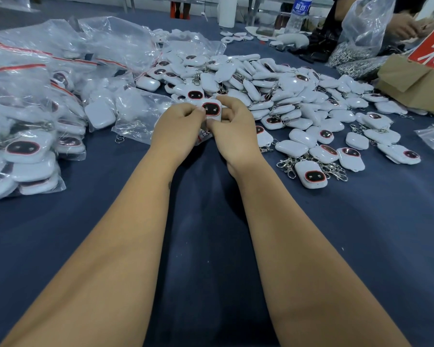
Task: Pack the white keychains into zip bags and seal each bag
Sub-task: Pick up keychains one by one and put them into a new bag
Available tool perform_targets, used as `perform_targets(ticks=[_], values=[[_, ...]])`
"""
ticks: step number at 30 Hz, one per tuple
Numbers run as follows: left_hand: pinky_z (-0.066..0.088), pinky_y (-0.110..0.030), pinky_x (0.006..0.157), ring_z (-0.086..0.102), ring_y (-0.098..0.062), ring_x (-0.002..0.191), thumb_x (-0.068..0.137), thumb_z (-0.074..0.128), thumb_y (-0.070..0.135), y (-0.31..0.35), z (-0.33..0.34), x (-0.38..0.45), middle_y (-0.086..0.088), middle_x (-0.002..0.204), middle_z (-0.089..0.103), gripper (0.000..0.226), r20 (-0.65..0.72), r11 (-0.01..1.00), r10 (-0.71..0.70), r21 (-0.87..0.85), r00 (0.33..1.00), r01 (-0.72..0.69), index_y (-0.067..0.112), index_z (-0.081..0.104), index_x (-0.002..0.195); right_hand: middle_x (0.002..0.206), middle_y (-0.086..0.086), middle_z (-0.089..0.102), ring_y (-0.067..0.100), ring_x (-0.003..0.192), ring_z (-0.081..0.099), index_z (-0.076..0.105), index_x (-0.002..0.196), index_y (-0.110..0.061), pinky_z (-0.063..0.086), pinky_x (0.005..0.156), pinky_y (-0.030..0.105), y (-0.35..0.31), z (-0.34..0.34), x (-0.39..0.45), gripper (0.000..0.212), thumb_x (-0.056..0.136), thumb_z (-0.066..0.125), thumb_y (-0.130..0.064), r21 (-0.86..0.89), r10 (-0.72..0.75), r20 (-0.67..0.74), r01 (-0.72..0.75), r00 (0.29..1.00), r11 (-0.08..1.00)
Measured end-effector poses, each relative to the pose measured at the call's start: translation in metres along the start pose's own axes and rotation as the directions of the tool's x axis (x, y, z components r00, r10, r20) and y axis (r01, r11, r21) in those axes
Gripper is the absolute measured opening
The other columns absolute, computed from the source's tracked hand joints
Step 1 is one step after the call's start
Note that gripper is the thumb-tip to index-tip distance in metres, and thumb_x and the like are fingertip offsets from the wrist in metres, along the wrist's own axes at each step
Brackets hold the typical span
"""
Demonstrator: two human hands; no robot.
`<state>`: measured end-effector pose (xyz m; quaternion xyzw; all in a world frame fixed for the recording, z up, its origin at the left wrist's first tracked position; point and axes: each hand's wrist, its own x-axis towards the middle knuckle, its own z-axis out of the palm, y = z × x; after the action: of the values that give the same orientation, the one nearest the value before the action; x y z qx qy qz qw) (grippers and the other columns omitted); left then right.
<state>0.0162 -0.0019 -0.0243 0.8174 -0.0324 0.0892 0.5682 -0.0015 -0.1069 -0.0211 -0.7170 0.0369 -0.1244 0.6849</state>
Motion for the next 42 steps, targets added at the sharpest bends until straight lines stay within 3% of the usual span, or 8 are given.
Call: perform_targets(ticks=[10,14,18,21,26,30,36,42], values=[[0.043,-0.03,0.066,0.049,-0.004,0.05,0.074,0.053,0.037,0.005,-0.001,-0.005,0.014,0.054,0.055,0.024,0.021,0.998,-0.052,-0.045,0.998,0.053,0.017,0.066,0.074,0.076,0.005,0.069,0.006,0.056,0.062,0.064,0.101,-0.012,0.048,0.054,0.015,-0.011,-0.004,-0.006,0.037,0.083,0.051,0.018,0.215,0.046,-0.005,-0.044,0.999,0.976],[0.042,-0.031,0.067,0.047,-0.011,0.058,0.073,0.053,0.036,0.006,-0.001,-0.007,0.01,0.058,0.051,0.025,0.037,0.998,-0.024,-0.063,0.999,0.026,0.015,0.065,0.074,0.085,0.009,0.067,0.013,0.068,0.061,0.061,0.105,-0.009,0.051,0.063,0.019,-0.011,-0.003,-0.004,0.032,0.088,0.05,0.015,0.178,0.049,0.021,-0.052,0.999,0.983],[0.043,-0.026,0.063,0.048,-0.003,0.053,0.08,0.055,0.028,0.007,-0.002,-0.008,0.014,0.06,0.058,0.016,0.05,0.997,-0.002,-0.07,0.999,0.006,0.028,0.07,0.073,0.096,0.016,0.068,0.02,0.08,0.062,0.06,0.114,-0.004,0.054,0.075,0.028,-0.008,-0.004,-0.002,0.033,0.088,0.049,0.014,0.117,0.061,0.021,-0.063,0.998,0.991],[0.05,-0.033,0.075,0.058,-0.006,0.069,0.082,0.054,0.027,0.008,-0.001,-0.009,0.002,0.081,0.071,0.02,0.048,0.998,-0.002,-0.061,0.999,0.005,0.027,0.073,0.087,0.101,0.02,0.07,0.021,0.081,0.064,0.06,0.115,-0.003,0.055,0.082,0.035,-0.007,-0.004,-0.001,0.035,0.086,0.05,0.015,0.099,0.07,0.014,-0.071,0.997,0.993],[0.053,-0.046,0.089,0.063,-0.017,0.08,0.09,0.051,0.026,0.008,0.002,-0.008,-0.005,0.093,0.073,0.023,0.009,1.0,-0.006,-0.014,1.0,0.006,0.02,0.072,0.097,0.096,0.013,0.073,0.011,0.07,0.068,0.062,0.117,-0.001,0.055,0.071,0.025,-0.005,-0.001,0.0,0.035,0.085,0.054,0.011,0.089,0.07,0.006,-0.07,0.998,0.994],[0.054,-0.048,0.087,0.058,-0.018,0.075,0.094,0.051,0.026,0.006,0.003,-0.005,0.002,0.086,0.069,0.022,0.004,1.0,-0.005,-0.022,1.0,0.005,0.026,0.072,0.101,0.1,0.013,0.072,0.03,0.096,0.07,0.066,0.111,-0.005,0.055,0.093,0.047,-0.005,0.0,0.002,0.029,0.087,0.051,0.003,0.046,0.068,-0.028,-0.067,0.997,0.997],[0.053,-0.048,0.089,0.065,-0.028,0.089,0.098,0.052,0.029,0.003,0.005,-0.005,0.003,0.088,0.065,0.019,0.005,0.998,0.028,0.049,1.0,-0.028,0.029,0.068,0.109,0.091,0.012,0.068,0.038,0.101,0.067,0.064,0.102,-0.011,0.052,0.093,0.054,-0.005,0.0,0.002,0.027,0.088,0.047,0.005,0.031,0.052,-0.047,-0.051,0.998,0.998],[0.046,-0.023,0.064,0.052,0.004,0.055,0.094,0.058,0.023,0.002,0.0,-0.004,0.021,0.06,0.06,0.023,0.017,0.998,0.052,-0.04,0.998,-0.052,0.043,0.066,0.086,0.092,0.011,0.065,0.038,0.099,0.066,0.063,0.094,-0.014,0.053,0.093,0.053,-0.007,-0.001,0.0,0.019,0.09,0.053,0.002,0.099,0.059,-0.053,-0.053,0.997,0.994]])
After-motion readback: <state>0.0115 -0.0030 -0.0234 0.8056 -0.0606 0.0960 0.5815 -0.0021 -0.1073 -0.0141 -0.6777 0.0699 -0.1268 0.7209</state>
